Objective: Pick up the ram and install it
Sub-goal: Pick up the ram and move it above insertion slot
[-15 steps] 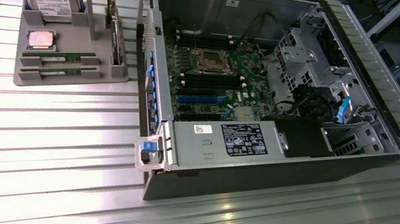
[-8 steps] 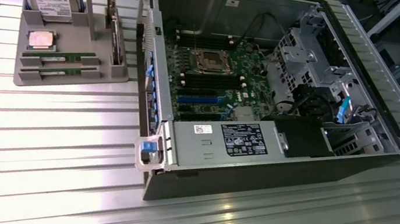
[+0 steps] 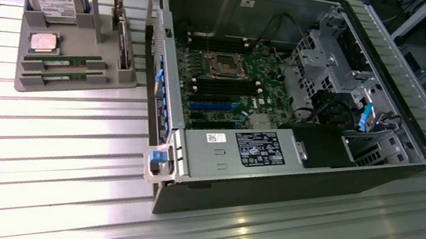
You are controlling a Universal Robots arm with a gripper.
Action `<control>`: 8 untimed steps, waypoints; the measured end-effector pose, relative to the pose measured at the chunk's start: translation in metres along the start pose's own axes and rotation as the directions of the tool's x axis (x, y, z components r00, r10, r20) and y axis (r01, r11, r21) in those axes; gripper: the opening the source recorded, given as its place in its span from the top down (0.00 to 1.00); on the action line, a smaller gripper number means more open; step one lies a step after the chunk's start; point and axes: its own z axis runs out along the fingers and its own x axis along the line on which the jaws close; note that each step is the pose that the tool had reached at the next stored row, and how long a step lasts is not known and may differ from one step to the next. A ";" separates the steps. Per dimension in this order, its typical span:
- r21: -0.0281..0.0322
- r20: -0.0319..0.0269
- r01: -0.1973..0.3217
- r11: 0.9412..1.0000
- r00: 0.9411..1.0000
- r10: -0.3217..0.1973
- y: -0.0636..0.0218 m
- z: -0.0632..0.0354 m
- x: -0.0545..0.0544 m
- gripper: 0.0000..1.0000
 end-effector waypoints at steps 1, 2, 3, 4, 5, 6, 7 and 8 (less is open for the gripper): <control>0.000 0.000 0.005 1.000 1.000 -0.005 0.0000 0.0000 0.000 0.90; 0.000 0.000 0.009 1.000 1.000 -0.009 0.0000 0.0000 0.000 0.90; 0.000 -0.001 0.015 1.000 1.000 -0.015 0.0000 0.0000 0.000 0.90; -0.001 -0.001 0.025 1.000 1.000 -0.025 0.0000 0.0000 0.000 0.90; -0.001 -0.001 0.034 0.999 0.999 -0.034 0.0000 0.0000 0.000 0.90; -0.001 -0.002 0.043 0.999 0.999 -0.043 0.0000 0.0000 0.000 0.90; -0.001 -0.002 0.052 0.999 0.999 -0.052 0.0000 0.0000 0.000 0.90; -0.001 -0.002 0.057 0.998 0.998 -0.057 0.0000 0.0000 0.000 0.90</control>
